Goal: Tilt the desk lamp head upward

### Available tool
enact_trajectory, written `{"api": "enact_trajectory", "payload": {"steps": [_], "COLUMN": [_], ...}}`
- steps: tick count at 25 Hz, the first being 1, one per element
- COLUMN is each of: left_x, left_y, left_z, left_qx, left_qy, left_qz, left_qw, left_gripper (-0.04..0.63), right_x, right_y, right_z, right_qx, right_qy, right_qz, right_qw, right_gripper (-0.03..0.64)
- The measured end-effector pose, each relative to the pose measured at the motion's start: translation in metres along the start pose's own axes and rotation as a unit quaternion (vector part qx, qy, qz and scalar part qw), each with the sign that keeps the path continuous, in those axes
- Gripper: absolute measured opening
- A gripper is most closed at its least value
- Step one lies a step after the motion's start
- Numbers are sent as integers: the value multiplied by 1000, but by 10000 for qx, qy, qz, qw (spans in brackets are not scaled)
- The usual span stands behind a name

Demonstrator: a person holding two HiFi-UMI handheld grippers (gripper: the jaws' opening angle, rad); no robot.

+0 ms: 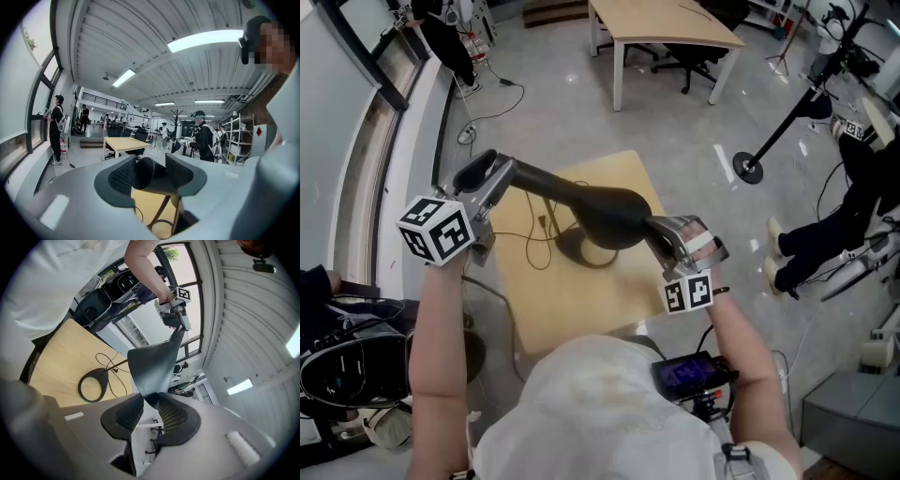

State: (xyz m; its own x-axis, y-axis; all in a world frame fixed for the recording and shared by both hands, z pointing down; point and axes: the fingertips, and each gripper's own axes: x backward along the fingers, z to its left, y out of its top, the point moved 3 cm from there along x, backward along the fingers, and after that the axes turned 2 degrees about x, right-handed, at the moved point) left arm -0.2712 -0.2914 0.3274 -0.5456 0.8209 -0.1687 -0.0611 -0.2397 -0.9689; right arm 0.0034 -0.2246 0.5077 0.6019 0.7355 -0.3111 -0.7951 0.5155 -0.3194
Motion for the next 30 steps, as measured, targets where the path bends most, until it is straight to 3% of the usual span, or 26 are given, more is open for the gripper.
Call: {"api": "enact_trajectory", "payload": {"steps": [6,10,16,20,30], "left_x": [12,16,19,23,15], "left_y": [-1,-5,-13,-16,-24], "left_z": [-21,-12,0,-14,0], "left_qx": [-145,-139,62,239,652], "left_qy": [-48,-17,14,29,-104], "left_qz": [61,79,53,1,-52], "left_qw": [9999,9999,10000,9997,9978], "left_gripper": [209,209,210,209,202], "right_x": [22,17,17,40,51], "right_y": [0,0,0,-3,-1], "right_z": [-5,-13,-27,-39,-81], "right_qx": [98,45,-84,41,396], "right_qy": [24,-38,-198,-345,-608], "right_qz": [29,60,137,153,258], "right_qw": [9999,10000,9997,9993,9970], "right_gripper": [112,109,98,91,75]}}
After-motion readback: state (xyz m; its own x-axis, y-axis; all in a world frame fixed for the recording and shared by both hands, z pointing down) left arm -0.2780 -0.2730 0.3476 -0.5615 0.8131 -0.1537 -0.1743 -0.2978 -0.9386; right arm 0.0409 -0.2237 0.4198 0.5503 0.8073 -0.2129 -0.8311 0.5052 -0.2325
